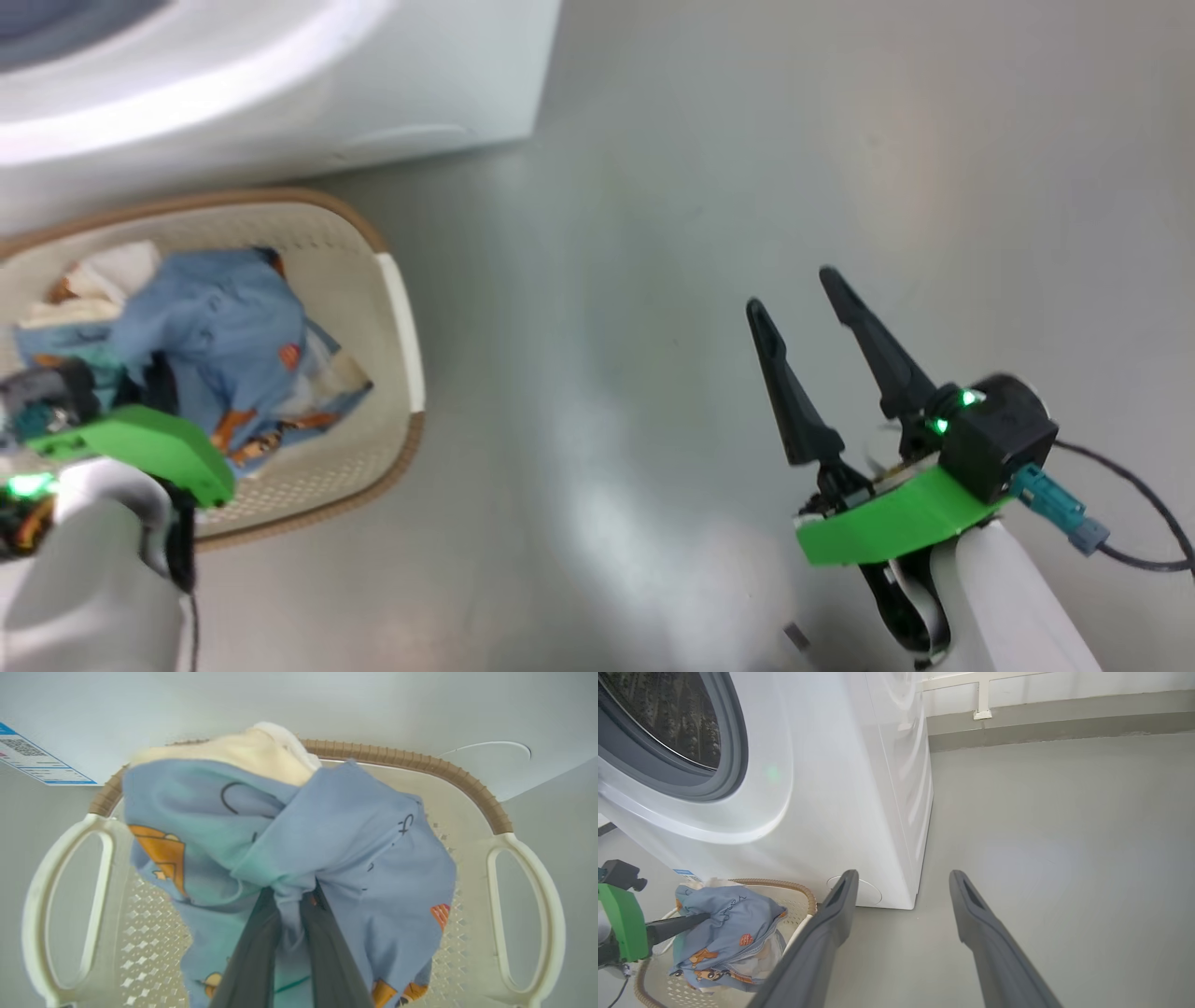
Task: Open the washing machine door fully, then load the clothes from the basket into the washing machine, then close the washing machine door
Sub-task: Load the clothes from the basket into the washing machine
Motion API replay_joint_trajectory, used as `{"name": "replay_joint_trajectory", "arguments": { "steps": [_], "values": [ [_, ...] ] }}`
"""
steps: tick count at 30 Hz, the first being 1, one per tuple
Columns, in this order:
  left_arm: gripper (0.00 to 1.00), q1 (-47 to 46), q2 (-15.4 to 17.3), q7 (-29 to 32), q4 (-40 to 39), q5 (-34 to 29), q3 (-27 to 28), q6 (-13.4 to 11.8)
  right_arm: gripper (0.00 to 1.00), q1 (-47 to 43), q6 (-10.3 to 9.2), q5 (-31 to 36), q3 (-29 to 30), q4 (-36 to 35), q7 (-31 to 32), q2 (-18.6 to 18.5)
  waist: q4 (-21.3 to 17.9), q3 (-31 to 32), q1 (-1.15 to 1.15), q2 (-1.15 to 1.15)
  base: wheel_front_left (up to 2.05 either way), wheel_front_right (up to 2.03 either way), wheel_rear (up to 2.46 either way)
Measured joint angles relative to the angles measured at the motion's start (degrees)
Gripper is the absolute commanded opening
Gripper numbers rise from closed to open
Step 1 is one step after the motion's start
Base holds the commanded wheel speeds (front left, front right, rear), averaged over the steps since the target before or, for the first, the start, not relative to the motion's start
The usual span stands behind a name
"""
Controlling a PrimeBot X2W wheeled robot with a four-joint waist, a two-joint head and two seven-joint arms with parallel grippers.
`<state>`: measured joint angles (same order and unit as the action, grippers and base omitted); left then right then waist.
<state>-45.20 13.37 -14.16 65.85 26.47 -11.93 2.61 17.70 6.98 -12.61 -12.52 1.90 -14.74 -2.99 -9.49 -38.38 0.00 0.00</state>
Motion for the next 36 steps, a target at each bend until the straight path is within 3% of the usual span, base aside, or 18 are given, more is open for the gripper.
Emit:
{"name": "replay_joint_trajectory", "arguments": {
  "steps": [11,19,36],
  "values": [
    [0.00,19.22,-4.03,-0.12,-25.95,-4.39,4.15,-3.99,1.00,-6.99,0.00,1.89,1.77,3.50,0.00,-0.01,4.89,11.10,0.00,0.00,0.00,0.00,0.00],
    [0.00,32.36,-6.13,-0.13,-40.43,-9.59,5.13,-4.64,1.00,-12.28,0.00,1.96,3.59,4.37,0.01,0.01,7.12,20.17,0.00,0.00,0.00,0.00,0.00],
    [0.00,47.24,-6.69,-0.12,-53.42,-14.23,2.59,-4.42,1.00,-22.07,0.00,1.97,5.93,-0.19,2.52,0.14,8.87,36.01,0.00,0.00,0.00,0.00,0.00]
  ]
}}
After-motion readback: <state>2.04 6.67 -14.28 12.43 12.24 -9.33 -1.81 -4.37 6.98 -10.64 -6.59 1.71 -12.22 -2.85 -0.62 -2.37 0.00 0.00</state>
